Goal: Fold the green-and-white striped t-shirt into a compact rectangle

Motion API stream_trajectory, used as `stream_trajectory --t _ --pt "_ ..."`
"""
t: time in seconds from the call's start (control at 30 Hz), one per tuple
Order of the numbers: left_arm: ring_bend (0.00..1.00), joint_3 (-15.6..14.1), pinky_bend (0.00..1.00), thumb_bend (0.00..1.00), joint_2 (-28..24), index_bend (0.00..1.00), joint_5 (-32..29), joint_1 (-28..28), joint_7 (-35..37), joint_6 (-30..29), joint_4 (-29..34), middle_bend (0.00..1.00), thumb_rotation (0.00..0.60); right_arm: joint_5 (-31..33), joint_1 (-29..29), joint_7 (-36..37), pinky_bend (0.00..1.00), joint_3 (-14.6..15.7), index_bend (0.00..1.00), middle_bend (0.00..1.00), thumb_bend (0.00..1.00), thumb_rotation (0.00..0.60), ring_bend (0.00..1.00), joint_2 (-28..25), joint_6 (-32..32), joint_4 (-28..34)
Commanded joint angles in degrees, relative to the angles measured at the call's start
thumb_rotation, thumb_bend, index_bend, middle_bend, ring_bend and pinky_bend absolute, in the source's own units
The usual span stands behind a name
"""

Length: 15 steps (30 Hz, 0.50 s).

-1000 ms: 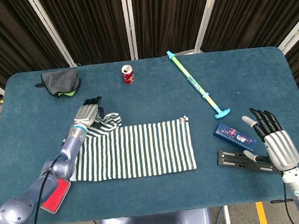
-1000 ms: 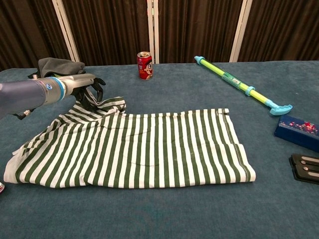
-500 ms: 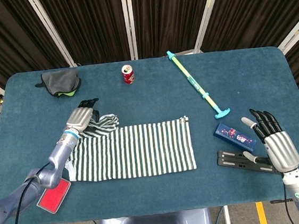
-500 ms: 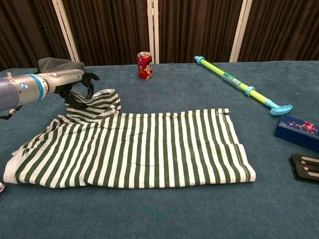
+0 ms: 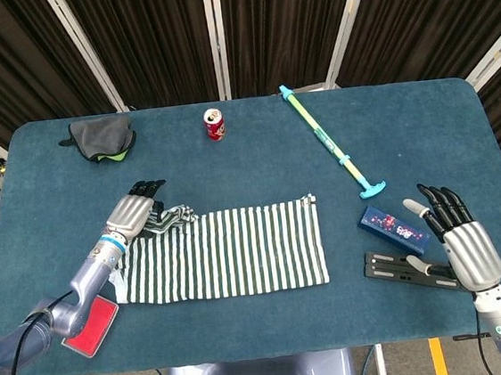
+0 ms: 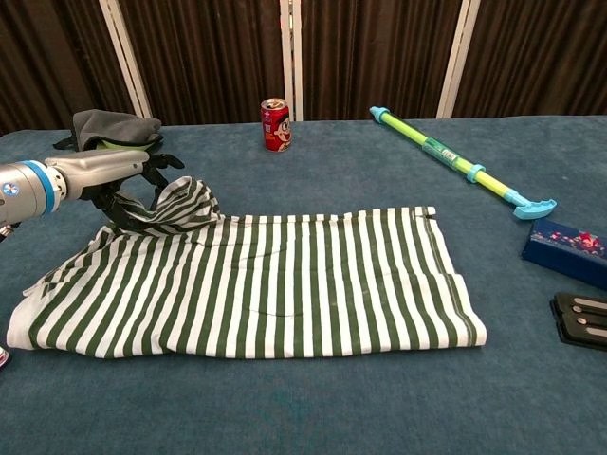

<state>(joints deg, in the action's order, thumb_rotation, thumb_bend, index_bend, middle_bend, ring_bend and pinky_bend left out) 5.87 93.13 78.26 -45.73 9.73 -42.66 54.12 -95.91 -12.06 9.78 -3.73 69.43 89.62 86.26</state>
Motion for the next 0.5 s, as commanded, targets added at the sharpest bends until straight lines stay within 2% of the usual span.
stream_trajectory --t 0.03,0.37,0.47,0.5 --pt "0.0 -0.3 0.0 0.92 0.07 0.76 0.02 0.12 -0.56 0.0 0.38 0.0 0.6 -0.04 0.05 0.01 0.0 0.0 0.21 0.0 0.0 0.6 0.0 -0.06 0.1 0.08" --pt "0.0 -1.58 0.0 0.91 -0.48 0.75 0.55 0.9 -4.86 -1.37 0.62 0.0 0.6 -0.32 0.17 0.33 0.0 -0.02 0.22 0.0 0.0 0.6 0.0 -0.37 0.5 0.32" --pt "0.0 -1.74 0.0 0.83 -0.35 0.62 0.52 1.05 -5.13 -1.44 0.67 0.0 0.6 -0.38 0.23 0.39 0.0 -0.01 0.22 0.0 0.0 0.6 0.0 -0.46 0.63 0.39" --pt "0.0 -1.8 0.0 0.74 -0.37 0.54 0.62 1.09 -4.9 -1.48 0.79 0.0 0.6 -0.39 0.24 0.39 0.0 -0.01 0.22 0.0 0.0 0.6 0.0 -0.46 0.64 0.4"
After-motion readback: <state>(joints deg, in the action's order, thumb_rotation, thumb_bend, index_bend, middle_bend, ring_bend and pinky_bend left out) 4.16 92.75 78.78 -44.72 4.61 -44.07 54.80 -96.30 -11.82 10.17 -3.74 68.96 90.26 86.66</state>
